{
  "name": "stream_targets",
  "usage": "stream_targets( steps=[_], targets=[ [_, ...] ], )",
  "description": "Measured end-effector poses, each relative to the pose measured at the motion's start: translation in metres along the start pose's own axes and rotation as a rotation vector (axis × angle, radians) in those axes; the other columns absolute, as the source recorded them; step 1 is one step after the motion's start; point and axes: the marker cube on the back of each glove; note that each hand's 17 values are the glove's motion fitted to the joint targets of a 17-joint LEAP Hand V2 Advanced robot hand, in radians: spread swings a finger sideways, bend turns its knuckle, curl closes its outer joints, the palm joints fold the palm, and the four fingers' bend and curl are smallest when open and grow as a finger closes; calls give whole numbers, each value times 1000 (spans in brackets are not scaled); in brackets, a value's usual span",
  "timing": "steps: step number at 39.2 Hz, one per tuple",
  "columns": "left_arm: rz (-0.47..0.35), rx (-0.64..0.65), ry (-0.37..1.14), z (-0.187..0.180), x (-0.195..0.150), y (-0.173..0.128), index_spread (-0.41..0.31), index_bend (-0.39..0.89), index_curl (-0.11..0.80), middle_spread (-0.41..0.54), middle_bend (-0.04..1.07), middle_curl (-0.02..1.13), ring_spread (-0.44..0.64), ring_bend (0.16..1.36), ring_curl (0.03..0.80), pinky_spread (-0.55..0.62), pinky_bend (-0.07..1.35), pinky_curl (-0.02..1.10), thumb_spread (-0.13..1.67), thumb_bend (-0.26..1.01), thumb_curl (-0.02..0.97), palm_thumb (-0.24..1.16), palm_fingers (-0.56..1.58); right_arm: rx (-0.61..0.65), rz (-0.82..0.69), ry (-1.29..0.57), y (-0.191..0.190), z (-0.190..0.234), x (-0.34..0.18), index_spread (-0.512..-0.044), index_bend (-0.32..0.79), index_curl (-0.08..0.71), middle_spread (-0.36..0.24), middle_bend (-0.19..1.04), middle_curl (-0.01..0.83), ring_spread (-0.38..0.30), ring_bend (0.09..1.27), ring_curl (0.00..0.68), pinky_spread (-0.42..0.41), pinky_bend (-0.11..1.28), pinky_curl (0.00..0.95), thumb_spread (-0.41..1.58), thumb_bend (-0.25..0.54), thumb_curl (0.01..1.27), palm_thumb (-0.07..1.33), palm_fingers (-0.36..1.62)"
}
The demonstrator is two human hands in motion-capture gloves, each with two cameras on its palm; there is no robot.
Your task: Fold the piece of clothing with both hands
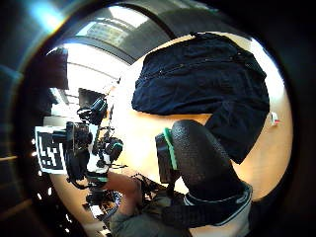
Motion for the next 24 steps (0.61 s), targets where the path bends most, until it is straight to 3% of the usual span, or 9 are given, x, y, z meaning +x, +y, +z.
stream_targets(
  steps=[4,9,24],
  targets=[
    [10,-3,-4,-6,3,4,-67,187,98,25,238,120,153,436,128,231,223,57,624,117,80,222,393,39,20,24,-5,3,4,-246,196,103,7,159,60,76,224,64,174,454,146,669,186,88,298,238],
    [15,-6,-10,-10,6,8,-85,180,151,32,226,176,198,456,171,312,224,87,830,98,119,235,370,66,24,26,-5,-1,5,-309,188,158,9,165,95,100,233,99,220,476,195,910,179,126,315,211],
    [14,-32,-18,-13,6,13,-102,166,248,39,197,267,246,472,221,414,225,140,1052,22,201,258,337,52,-2,30,-4,-2,3,-366,179,248,11,167,166,131,244,155,264,494,262,1183,112,205,333,169]
  ],
)
